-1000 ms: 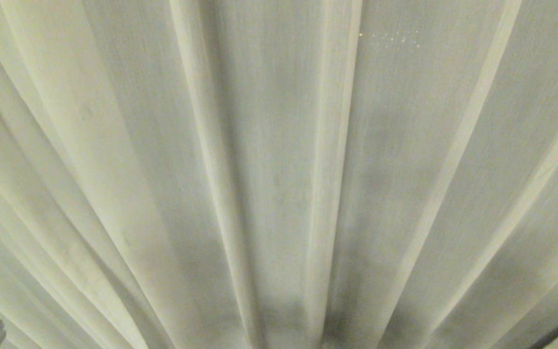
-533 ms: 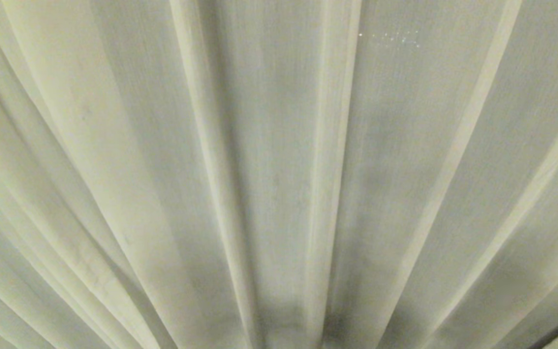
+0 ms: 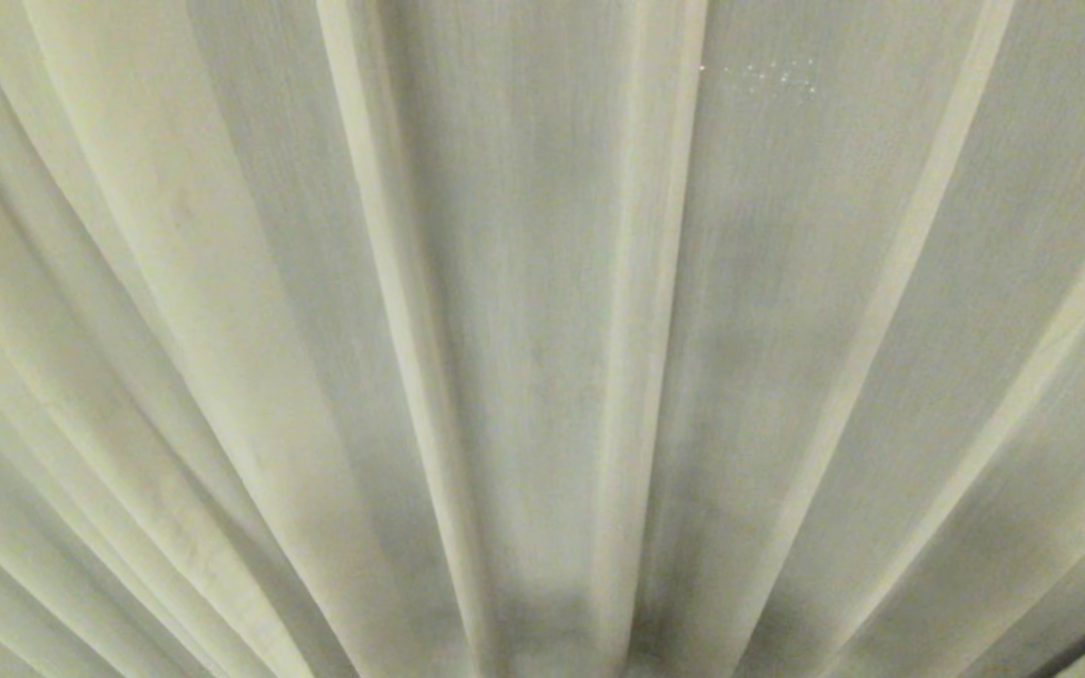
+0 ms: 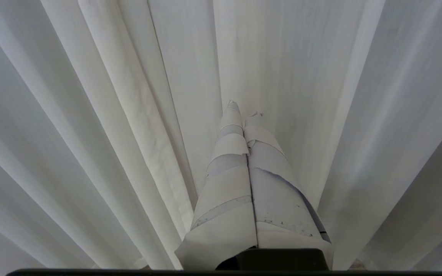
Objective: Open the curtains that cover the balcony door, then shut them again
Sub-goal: Close the inner curtains on both sides, then close the outer curtains on both sides
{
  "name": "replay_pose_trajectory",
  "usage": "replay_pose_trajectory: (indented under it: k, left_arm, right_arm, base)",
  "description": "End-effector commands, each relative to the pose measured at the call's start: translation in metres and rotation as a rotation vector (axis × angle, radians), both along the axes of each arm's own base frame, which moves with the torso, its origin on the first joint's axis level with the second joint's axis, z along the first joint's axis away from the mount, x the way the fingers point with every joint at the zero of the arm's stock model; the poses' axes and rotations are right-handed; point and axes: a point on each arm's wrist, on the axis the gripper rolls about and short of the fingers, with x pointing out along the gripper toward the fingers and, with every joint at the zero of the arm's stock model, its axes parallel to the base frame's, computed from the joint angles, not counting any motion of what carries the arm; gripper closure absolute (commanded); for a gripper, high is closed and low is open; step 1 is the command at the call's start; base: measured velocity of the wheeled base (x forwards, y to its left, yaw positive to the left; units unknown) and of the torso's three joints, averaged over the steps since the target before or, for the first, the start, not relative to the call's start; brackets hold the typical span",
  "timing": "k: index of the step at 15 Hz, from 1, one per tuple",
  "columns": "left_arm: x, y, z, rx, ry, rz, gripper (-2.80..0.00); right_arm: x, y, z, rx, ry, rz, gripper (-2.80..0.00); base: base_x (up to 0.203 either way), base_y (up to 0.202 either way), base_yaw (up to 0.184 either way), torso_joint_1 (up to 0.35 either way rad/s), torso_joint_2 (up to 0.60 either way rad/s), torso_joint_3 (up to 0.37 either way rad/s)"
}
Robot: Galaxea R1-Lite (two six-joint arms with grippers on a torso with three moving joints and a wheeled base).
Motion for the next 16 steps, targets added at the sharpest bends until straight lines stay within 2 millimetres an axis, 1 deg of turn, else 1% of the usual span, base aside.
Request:
replay_pose_trajectory:
  k: [1,16]
  left_arm:
    - [-0.0003,0.0000,0.0000,0.001,-0.004,0.001,0.00]
    - [-0.0003,0.0001,0.0001,-0.002,-0.006,0.002,0.00]
  right_arm:
    - [0.0001,0.0000,0.0000,-0.002,0.002,0.001,0.00]
    - [0.0001,0.0000,0.0000,-0.002,0.002,0.001,0.00]
  base:
    - [0.000,0.000,0.000,0.000,0.00,0.000]
    - [0.000,0.000,0.000,0.000,0.00,0.000]
